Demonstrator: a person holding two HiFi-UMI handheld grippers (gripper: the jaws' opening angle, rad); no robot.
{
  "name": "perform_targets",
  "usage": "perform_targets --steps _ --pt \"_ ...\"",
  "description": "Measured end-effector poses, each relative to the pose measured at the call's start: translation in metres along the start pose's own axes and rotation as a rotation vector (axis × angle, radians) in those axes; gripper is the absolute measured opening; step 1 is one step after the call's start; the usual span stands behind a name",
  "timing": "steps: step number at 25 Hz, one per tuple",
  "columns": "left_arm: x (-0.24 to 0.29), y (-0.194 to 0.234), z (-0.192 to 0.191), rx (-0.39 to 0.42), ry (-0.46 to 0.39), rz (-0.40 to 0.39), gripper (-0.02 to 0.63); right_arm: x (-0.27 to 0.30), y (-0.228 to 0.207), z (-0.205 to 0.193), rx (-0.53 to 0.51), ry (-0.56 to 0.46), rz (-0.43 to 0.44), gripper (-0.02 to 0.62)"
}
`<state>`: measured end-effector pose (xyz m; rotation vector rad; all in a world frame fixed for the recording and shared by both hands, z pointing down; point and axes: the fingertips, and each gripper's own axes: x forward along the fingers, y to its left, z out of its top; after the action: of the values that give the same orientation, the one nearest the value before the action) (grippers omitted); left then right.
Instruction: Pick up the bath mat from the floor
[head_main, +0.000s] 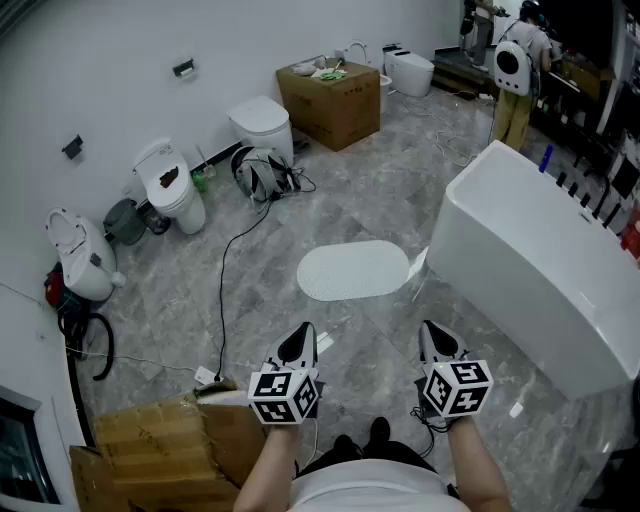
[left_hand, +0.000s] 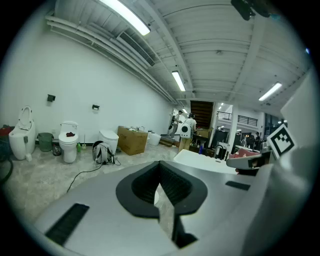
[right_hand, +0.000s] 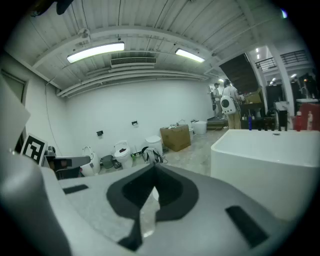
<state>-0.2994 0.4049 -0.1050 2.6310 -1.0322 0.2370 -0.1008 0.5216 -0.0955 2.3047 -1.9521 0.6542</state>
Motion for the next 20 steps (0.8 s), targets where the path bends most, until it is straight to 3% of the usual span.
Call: perform_targets --steps 8,15,20 --pt "0.002 -0.008 0.002 0.013 -0.003 0.001 0.002 -0.004 -0.010 0.000 -0.010 0.000 -0.012 0.000" --pt "0.004 -0.007 -0.004 0.007 0.003 0.056 0.003 -0.008 -0.030 -0.001 -0.033 -0.010 -0.050 0.002" --pt "0.007 -0.016 -0.005 -0.001 -0.003 0.065 0.060 -0.013 -0.050 0.005 -0.055 -0.039 -0.074 0.002"
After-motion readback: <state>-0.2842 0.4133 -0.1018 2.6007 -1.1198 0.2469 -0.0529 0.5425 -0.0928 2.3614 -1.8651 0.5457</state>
